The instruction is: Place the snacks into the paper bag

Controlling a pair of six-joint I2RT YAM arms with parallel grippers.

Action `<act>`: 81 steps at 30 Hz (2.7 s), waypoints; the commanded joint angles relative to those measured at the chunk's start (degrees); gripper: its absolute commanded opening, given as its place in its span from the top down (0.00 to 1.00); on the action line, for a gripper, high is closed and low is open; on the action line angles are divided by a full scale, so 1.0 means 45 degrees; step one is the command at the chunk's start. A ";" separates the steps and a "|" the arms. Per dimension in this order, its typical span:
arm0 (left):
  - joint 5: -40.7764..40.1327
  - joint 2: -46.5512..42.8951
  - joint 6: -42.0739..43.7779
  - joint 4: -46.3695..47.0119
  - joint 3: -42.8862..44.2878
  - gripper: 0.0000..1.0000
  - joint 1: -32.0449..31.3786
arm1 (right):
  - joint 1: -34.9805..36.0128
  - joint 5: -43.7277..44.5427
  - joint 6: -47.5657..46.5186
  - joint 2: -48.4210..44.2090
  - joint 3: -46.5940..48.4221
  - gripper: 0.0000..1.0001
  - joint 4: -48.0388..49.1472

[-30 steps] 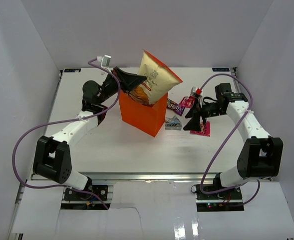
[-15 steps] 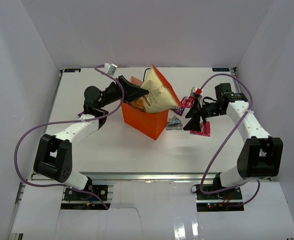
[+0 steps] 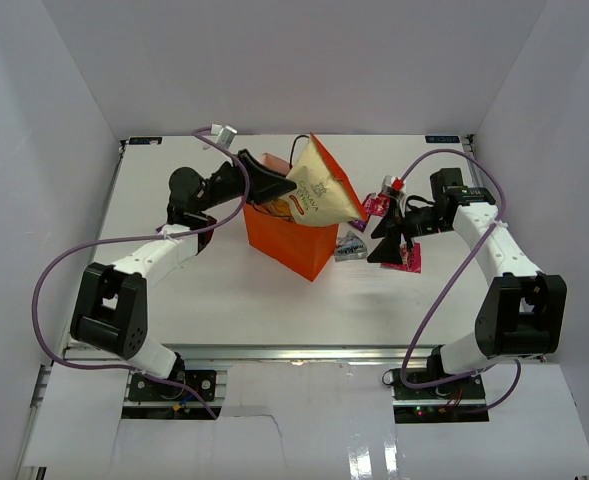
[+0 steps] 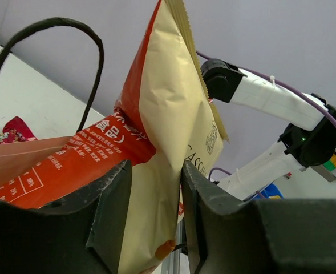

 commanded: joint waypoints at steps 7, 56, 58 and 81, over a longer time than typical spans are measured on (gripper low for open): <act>-0.0867 -0.1261 0.0815 -0.1203 0.0742 0.41 0.0165 | -0.0056 -0.0414 0.0047 -0.0352 0.0880 0.09 -0.0090; -0.9872 -1.0441 0.6498 -1.2688 -0.2246 0.25 0.0244 | 0.5842 0.9352 0.9735 -0.1505 0.5765 0.70 0.4734; -0.9872 -1.0519 0.6498 -1.2707 -0.2304 0.25 0.0244 | 0.5823 0.9176 0.9677 -0.1427 0.5941 0.78 0.4734; -0.9970 -1.0403 0.6791 -1.3078 -0.2363 0.25 0.0244 | 0.6134 0.8198 0.9481 -0.0510 0.8362 0.92 0.7233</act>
